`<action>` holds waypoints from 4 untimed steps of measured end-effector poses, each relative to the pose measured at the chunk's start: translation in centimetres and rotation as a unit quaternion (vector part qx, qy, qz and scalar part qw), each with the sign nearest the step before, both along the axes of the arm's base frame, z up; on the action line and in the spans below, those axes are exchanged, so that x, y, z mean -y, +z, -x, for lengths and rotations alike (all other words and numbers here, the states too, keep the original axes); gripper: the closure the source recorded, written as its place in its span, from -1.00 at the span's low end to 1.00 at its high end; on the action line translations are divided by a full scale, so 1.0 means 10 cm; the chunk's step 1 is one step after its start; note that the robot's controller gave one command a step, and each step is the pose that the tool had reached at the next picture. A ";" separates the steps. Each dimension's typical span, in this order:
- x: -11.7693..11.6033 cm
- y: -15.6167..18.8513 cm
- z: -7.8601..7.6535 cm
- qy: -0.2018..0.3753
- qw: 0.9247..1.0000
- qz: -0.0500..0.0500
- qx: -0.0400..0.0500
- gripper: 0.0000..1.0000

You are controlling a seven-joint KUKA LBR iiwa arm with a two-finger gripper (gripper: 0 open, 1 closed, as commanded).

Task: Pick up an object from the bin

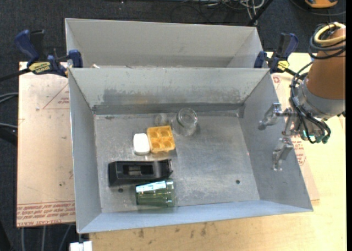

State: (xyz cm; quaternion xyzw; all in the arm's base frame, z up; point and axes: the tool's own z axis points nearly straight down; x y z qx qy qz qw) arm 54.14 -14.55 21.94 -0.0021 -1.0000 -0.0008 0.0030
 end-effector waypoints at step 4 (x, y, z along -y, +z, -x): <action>-0.38 -0.51 -0.88 0.090 0.996 0.000 0.005 -1.00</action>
Offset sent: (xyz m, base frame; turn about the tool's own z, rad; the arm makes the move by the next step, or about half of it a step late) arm 0.0220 0.0383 -0.1296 -0.2017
